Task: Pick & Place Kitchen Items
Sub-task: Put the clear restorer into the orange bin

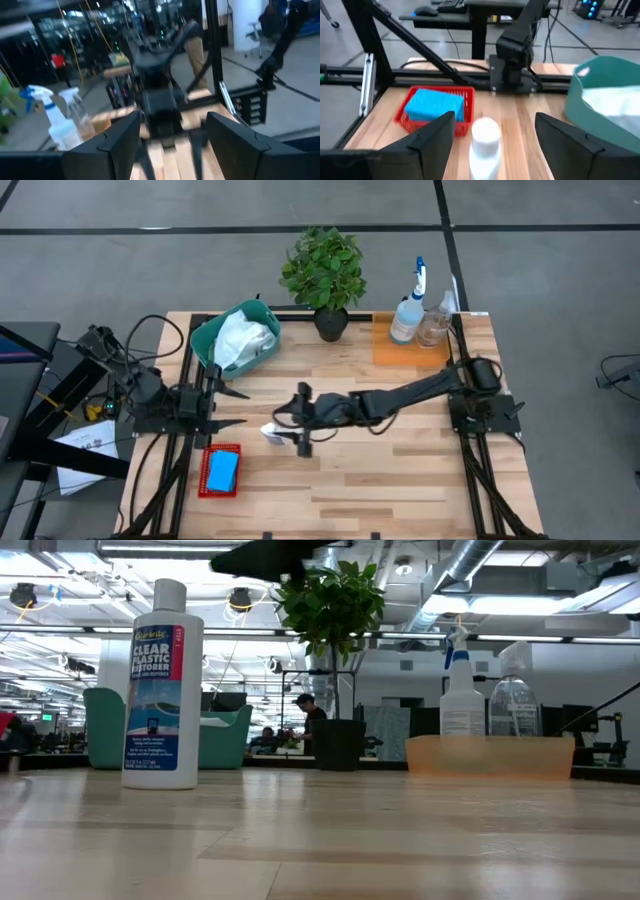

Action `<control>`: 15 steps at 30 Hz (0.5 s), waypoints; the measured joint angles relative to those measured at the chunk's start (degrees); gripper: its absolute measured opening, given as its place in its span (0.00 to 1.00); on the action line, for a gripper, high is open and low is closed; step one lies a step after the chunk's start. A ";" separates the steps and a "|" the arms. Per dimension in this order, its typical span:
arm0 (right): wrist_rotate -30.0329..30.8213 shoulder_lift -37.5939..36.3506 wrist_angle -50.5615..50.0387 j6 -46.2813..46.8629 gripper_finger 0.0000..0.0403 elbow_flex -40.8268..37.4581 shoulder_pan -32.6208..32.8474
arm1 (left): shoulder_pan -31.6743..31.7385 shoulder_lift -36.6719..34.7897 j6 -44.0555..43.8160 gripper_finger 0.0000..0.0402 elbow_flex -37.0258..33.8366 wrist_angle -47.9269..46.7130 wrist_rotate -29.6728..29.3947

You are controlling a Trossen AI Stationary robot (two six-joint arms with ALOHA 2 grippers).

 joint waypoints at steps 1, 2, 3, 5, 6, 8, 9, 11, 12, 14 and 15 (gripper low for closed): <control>-0.19 1.57 0.02 0.01 0.66 1.75 -0.12 | 0.00 0.06 1.65 0.56 -0.73 2.10 0.07; -0.49 2.81 -0.44 0.01 0.66 3.35 -0.23 | 0.00 0.12 3.14 0.56 -1.28 3.11 0.09; -0.78 3.58 -1.72 0.01 0.66 4.57 -0.38 | 0.00 0.26 4.34 0.56 -1.74 3.82 0.11; -1.22 5.58 -2.50 0.27 0.66 7.05 -0.35 | 0.14 0.42 5.17 0.57 -2.19 4.08 0.14; -1.20 6.18 -2.76 0.65 0.66 7.66 -0.41 | 0.17 0.42 5.16 0.57 -2.39 3.95 -0.12; -1.27 6.37 -3.20 1.47 0.66 7.61 -0.63 | 0.17 0.40 4.64 0.57 -2.65 4.07 -0.41; -1.18 6.37 -2.45 2.20 0.66 7.52 -0.87 | 0.17 0.40 4.58 0.57 -2.75 4.09 -0.43; -1.18 6.05 -0.01 4.01 0.66 6.57 -1.49 | 0.17 0.41 4.57 0.57 -2.80 4.02 -0.45; -1.18 6.05 0.89 4.93 0.66 6.07 -1.81 | 0.17 0.40 4.57 0.57 -2.80 4.15 -0.45; -1.19 6.28 1.29 6.03 0.66 5.70 -2.24 | 0.17 0.40 4.61 0.56 -2.80 4.66 -0.45; -1.19 6.32 1.49 6.33 0.66 5.69 -2.40 | 0.17 0.40 4.59 0.56 -2.80 5.04 -0.45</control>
